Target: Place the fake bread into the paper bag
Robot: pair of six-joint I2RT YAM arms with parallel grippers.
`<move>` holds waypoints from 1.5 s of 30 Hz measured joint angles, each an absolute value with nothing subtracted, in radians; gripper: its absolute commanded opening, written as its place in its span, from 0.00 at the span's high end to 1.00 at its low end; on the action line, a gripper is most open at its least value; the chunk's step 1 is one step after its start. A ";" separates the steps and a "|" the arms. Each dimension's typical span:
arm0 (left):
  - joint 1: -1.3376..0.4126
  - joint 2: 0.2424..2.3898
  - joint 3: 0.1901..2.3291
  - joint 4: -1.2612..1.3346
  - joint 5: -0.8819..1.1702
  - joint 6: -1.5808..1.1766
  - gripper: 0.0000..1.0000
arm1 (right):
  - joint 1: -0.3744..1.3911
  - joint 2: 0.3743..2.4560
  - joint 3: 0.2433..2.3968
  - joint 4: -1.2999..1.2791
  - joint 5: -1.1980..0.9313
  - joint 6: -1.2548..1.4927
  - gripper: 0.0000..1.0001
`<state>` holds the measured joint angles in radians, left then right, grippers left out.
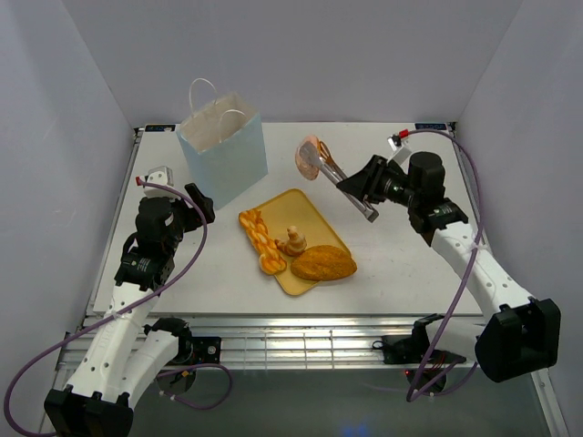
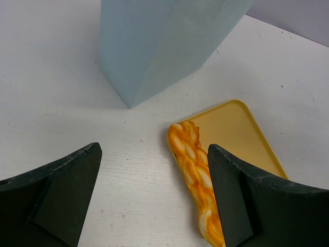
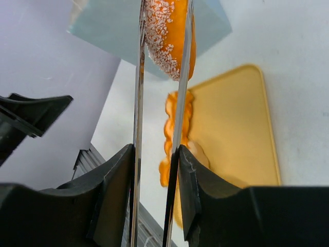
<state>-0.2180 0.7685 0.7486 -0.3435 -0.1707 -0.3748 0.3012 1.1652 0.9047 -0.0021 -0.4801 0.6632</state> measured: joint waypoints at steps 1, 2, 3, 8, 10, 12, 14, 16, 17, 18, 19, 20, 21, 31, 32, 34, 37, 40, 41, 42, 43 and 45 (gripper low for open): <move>-0.218 0.768 0.749 -0.344 -0.171 -0.375 0.06 | 0.301 1.180 0.949 0.000 -0.482 0.660 0.59; -0.218 0.768 0.749 -0.344 -0.171 -0.375 0.06 | 0.301 1.196 0.993 0.000 -0.485 0.657 0.59; -0.218 0.768 0.749 -0.344 -0.170 -0.374 0.06 | 0.302 1.214 1.032 0.006 -0.487 0.654 0.59; -0.218 0.765 0.749 -0.344 -0.171 -0.375 0.06 | 0.302 1.312 1.178 0.030 -0.503 0.654 0.59; -0.218 0.763 0.749 -0.344 -0.171 -0.375 0.06 | 0.304 1.364 1.237 0.030 -0.506 0.655 0.59; -0.218 0.762 0.749 -0.344 -0.170 -0.375 0.06 | 0.311 1.417 1.293 0.032 -0.508 0.657 0.59; -0.218 0.762 0.749 -0.344 -0.170 -0.375 0.06 | 0.321 1.470 1.352 0.033 -0.510 0.662 0.59; -0.218 0.762 0.749 -0.344 -0.170 -0.375 0.06 | 0.336 1.519 1.411 0.037 -0.513 0.666 0.58; -0.218 0.762 0.749 -0.344 -0.170 -0.375 0.06 | 0.345 1.544 1.441 0.037 -0.516 0.670 0.58; -0.218 0.762 0.749 -0.344 -0.170 -0.375 0.06 | 0.355 1.568 1.474 0.038 -0.519 0.671 0.58; -0.218 0.762 0.749 -0.344 -0.170 -0.375 0.06 | 0.364 1.592 1.507 0.042 -0.521 0.672 0.57; -0.218 0.762 0.749 -0.344 -0.171 -0.375 0.06 | 0.374 1.617 1.542 0.044 -0.525 0.674 0.57; -0.218 0.762 0.749 -0.344 -0.170 -0.375 0.06 | 0.384 1.642 1.579 0.047 -0.528 0.675 0.57; -0.218 0.762 0.749 -0.344 -0.172 -0.374 0.06 | 0.462 1.905 1.963 0.048 -0.532 0.672 0.57; -0.218 0.762 0.749 -0.344 -0.172 -0.374 0.06 | 0.469 1.930 1.993 0.049 -0.532 0.672 0.57; -0.218 0.762 0.749 -0.344 -0.172 -0.374 0.06 | 0.481 1.966 2.019 0.051 -0.532 0.673 0.57; -0.218 0.762 0.749 -0.344 -0.172 -0.374 0.06 | 0.499 2.006 2.024 0.061 -0.540 0.677 0.57; -0.218 0.762 0.749 -0.344 -0.172 -0.374 0.06 | 0.516 2.046 2.019 0.081 -0.557 0.684 0.57; -0.218 0.762 0.749 -0.344 -0.172 -0.374 0.06 | 0.522 2.054 2.013 0.084 -0.561 0.685 0.57; -0.218 0.762 0.749 -0.344 -0.172 -0.374 0.06 | 0.529 2.064 2.010 0.084 -0.564 0.685 0.56; -0.218 0.762 0.749 -0.344 -0.172 -0.374 0.06 | 0.535 2.071 2.008 0.084 -0.565 0.684 0.56; -0.218 0.762 0.749 -0.344 -0.171 -0.374 0.06 | 0.546 2.080 2.004 0.077 -0.565 0.680 0.54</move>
<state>-0.2180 0.7616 0.7486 -0.3435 -0.1711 -0.3740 0.5457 2.0800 2.0041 0.0769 -0.5652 0.6800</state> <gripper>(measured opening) 0.943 0.452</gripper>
